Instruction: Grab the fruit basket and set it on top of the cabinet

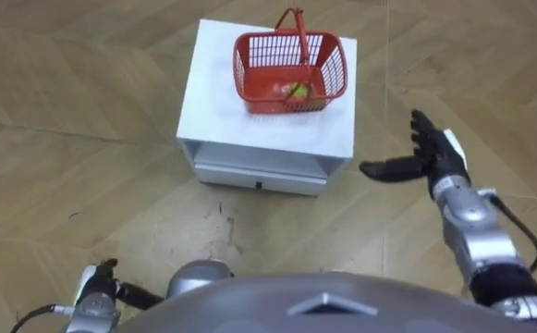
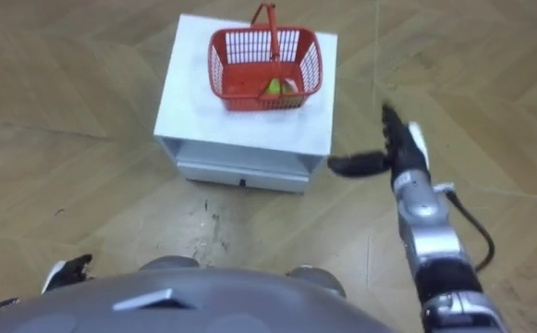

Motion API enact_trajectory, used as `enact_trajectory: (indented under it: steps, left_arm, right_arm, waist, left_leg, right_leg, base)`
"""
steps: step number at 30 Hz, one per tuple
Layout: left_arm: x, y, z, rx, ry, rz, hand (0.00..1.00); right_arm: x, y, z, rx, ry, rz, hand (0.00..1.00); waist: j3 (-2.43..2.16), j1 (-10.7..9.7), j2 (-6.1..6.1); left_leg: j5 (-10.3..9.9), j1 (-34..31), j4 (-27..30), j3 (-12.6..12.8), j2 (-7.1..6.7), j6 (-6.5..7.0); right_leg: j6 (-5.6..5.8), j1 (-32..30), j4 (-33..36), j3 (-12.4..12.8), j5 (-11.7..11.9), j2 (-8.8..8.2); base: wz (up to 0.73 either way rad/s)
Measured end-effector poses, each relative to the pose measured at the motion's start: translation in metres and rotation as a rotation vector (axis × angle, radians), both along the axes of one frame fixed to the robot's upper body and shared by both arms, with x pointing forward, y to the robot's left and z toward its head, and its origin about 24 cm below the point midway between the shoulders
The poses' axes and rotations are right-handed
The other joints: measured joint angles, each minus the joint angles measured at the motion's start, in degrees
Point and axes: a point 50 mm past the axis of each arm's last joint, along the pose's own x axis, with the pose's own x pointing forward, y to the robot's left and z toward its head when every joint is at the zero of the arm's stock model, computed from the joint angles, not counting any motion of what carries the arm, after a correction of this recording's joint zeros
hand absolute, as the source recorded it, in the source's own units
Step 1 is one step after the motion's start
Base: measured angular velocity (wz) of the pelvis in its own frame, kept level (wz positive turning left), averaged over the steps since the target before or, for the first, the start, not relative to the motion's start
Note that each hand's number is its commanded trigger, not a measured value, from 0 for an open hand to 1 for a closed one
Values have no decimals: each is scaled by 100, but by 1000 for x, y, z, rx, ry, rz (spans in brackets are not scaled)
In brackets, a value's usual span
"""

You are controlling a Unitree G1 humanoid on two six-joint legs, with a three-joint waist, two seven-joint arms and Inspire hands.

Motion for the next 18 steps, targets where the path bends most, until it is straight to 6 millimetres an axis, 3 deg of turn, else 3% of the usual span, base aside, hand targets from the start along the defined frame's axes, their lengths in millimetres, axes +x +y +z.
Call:
enact_trajectory:
  steps: [2, 5, 7, 13, 18]
  left_arm:
    - [-1, -3, -1, -8, 1, 4, 0]
    - [-3, -6, -2, -17, 6, 12, 0]
    - [-3, -8, -3, -20, 5, 18, 0]
    - [-14, -15, -6, -42, 38, 81, 0]
    - [-23, -14, -7, -50, 98, 98, 0]
  right_arm:
    - [-42, -8, -15, -20, 147, -56, 0]
    - [-71, -12, -23, -30, 255, -113, 0]
    - [-83, -9, -27, -31, 298, -133, 0]
    - [-133, -3, -34, -38, 519, -113, 0]
    - [-149, 1, -34, -11, 646, -60, 0]
  waist:
    - [5, -8, 54]
    - [21, -48, 109]
    - [33, -125, 135]
    - [6, -167, 200]
    - [9, -199, 239]
  left_leg:
    - [-1, 27, -43, 6, -8, 1]
    - [-5, 76, -66, 44, -3, -6]
    - [-15, 122, -80, 51, 11, -20]
    - [-70, 366, -115, 58, 42, -65]
    - [-88, 445, -105, 6, 62, -88]
  right_leg:
    - [12, 5, 0, 45, -7, -1]
    - [24, -7, -5, 148, -15, 22]
    - [24, 37, -25, 153, -15, 40]
    - [11, 250, -72, 173, -68, 83]
    - [-20, 312, -59, 172, -106, 112]
  base:
    - [-6]
    - [-20]
    - [-10]
    - [-2]
    - [0]
